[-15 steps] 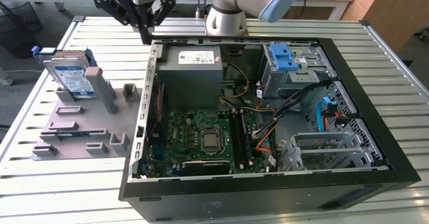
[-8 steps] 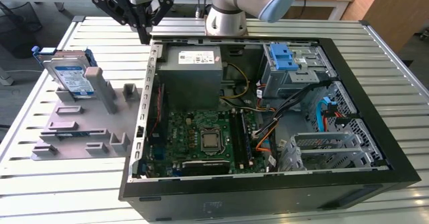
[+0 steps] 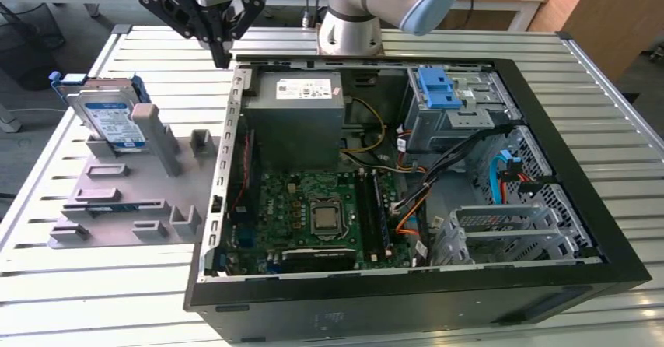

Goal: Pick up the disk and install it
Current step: 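Reach for the disk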

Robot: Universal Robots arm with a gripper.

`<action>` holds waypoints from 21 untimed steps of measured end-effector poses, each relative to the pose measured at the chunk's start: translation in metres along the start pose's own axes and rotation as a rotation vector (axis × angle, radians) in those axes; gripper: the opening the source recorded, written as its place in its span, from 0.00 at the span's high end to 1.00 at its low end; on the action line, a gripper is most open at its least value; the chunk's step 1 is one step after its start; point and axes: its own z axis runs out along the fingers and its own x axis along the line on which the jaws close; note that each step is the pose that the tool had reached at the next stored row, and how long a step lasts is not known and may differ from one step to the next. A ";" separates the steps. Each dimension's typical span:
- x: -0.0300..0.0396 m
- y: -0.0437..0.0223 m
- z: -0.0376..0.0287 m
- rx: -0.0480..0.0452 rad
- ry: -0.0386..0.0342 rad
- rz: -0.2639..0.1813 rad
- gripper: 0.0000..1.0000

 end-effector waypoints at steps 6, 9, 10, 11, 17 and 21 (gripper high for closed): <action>0.0026 0.0006 0.0001 -0.0001 -0.0001 0.000 0.89; 0.0040 0.0010 0.0001 0.0000 0.0000 0.000 0.89; 0.0045 0.0011 0.0001 0.0000 0.0000 0.000 0.89; 0.0049 0.0012 0.0001 0.0000 0.0000 0.000 0.89; 0.0080 0.0020 0.0002 0.0000 0.0000 0.000 0.89; 0.0098 0.0023 0.0003 0.0000 -0.0001 0.000 0.89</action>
